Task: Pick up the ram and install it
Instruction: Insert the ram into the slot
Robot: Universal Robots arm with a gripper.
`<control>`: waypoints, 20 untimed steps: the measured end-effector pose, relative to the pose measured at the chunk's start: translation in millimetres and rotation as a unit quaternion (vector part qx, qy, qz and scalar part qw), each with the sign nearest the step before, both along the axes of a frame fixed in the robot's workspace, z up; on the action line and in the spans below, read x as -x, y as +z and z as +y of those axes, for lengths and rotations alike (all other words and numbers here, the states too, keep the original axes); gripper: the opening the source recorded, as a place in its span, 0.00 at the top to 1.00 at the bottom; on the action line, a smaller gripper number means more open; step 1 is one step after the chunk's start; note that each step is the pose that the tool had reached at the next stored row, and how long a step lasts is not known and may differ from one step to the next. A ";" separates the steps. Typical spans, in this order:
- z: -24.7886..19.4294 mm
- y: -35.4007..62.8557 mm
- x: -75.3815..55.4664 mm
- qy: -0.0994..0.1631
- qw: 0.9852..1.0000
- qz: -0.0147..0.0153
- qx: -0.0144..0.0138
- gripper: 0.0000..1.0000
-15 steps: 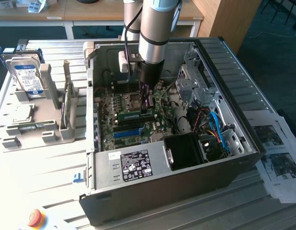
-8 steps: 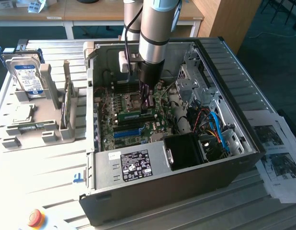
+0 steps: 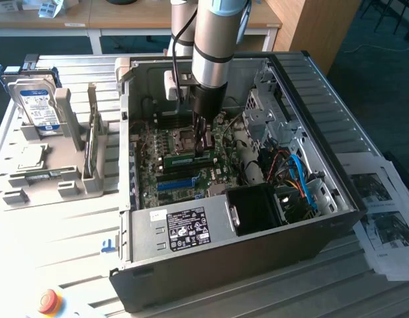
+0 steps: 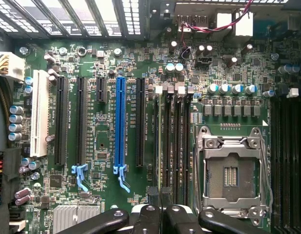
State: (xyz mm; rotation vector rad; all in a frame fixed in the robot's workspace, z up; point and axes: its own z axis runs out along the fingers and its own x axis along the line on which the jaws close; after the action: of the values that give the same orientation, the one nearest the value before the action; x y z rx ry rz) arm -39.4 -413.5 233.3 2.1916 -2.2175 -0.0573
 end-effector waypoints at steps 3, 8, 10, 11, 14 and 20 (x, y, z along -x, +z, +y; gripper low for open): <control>-0.3 0.0 0.5 -0.001 1.000 0.000 0.000 0.89; -0.3 -3.3 0.9 -0.001 1.000 -0.001 0.000 0.89; -0.3 -3.8 1.1 -0.001 1.000 -0.001 0.000 0.89; -0.3 -4.0 1.2 -0.001 1.000 -0.001 0.000 0.89; -0.3 -4.8 1.4 -0.001 1.000 -0.001 0.000 0.89; -0.3 -6.3 1.7 -0.001 1.000 -0.002 0.000 0.89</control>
State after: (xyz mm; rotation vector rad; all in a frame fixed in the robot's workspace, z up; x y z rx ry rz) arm -41.1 -413.8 227.0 2.1916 -2.2216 -0.0533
